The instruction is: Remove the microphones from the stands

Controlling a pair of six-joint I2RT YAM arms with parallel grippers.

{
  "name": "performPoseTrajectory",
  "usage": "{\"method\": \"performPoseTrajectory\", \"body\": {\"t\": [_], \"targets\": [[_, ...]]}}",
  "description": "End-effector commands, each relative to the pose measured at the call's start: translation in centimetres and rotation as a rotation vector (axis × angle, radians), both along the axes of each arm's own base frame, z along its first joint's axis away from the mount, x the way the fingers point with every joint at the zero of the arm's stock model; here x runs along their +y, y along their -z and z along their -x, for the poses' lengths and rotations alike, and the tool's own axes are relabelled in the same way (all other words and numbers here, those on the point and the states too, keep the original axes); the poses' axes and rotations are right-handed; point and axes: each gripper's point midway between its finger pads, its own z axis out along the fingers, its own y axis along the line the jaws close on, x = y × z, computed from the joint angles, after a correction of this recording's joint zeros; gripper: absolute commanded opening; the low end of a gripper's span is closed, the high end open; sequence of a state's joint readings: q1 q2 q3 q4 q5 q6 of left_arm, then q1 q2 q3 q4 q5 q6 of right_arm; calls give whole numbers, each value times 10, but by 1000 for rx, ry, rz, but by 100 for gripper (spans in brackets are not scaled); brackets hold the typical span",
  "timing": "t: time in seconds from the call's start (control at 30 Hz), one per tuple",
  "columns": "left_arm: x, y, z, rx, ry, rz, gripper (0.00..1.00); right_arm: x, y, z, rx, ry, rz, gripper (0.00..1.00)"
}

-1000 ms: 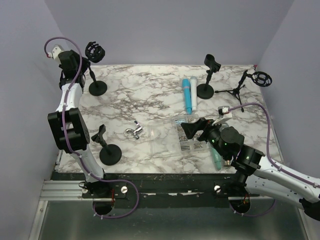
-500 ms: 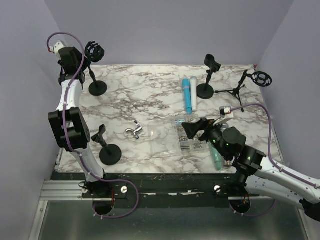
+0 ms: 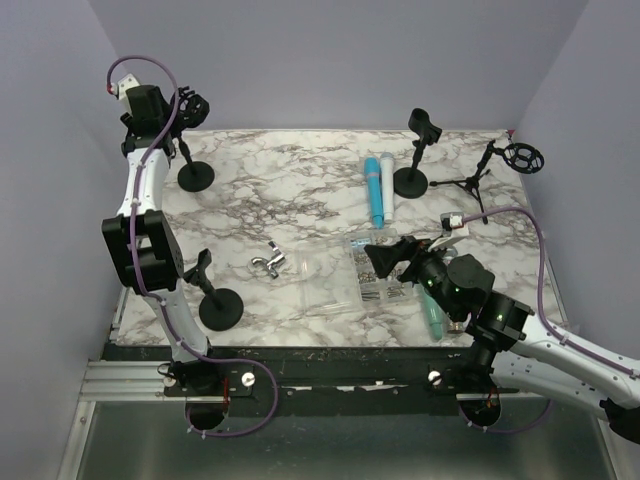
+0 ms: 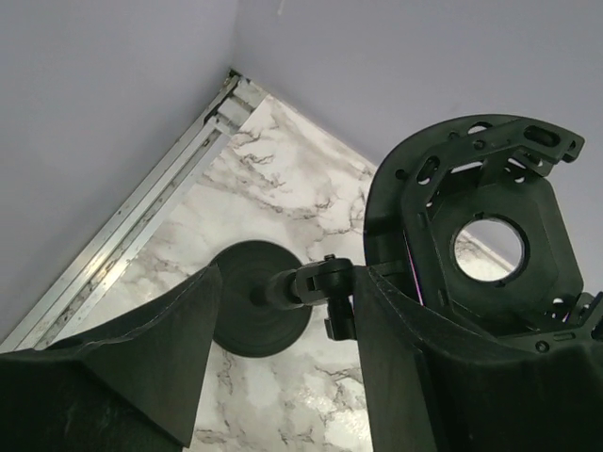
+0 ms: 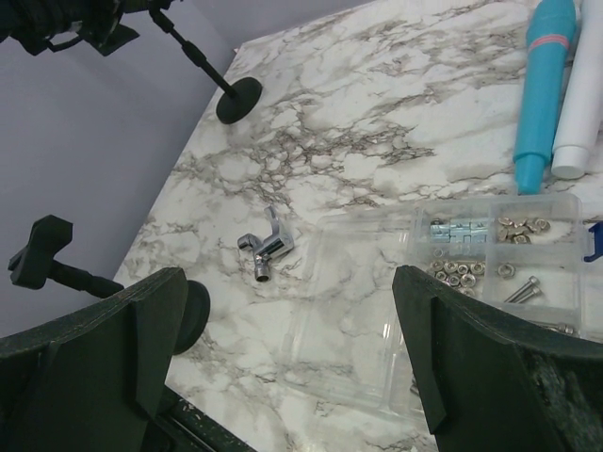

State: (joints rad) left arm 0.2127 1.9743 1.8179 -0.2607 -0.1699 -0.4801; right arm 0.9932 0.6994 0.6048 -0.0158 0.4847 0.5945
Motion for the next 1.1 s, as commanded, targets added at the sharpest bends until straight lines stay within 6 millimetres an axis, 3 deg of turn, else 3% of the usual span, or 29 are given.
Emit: {"method": "performPoseTrajectory", "body": {"t": [0.0,0.1,0.33,0.47,0.63,0.7,0.83,0.97,1.07], "targets": [[-5,131,68,503,1,-31,59,-7,-19,-4,-42,34,-26,100],[-7,141,70,543,9,-30,59,-6,-19,-3,-43,30,-26,100],[-5,123,64,500,10,-51,61,-12,-15,-1,-35,35,-1,100],[-8,81,58,422,20,-50,63,-14,-19,-1,-40,41,4,100],[-19,2,61,271,45,-60,65,-10,-20,-2,-43,25,24,100],[-26,-29,71,212,61,-64,66,-8,-18,-2,-33,20,38,100],[-47,-71,102,119,116,-67,66,-6,-20,-1,-27,10,47,100],[-72,-99,144,18,179,-36,66,-8,-24,1,-27,3,46,100],[-105,-115,179,-77,276,5,66,-12,-25,3,-19,5,56,100]]}}
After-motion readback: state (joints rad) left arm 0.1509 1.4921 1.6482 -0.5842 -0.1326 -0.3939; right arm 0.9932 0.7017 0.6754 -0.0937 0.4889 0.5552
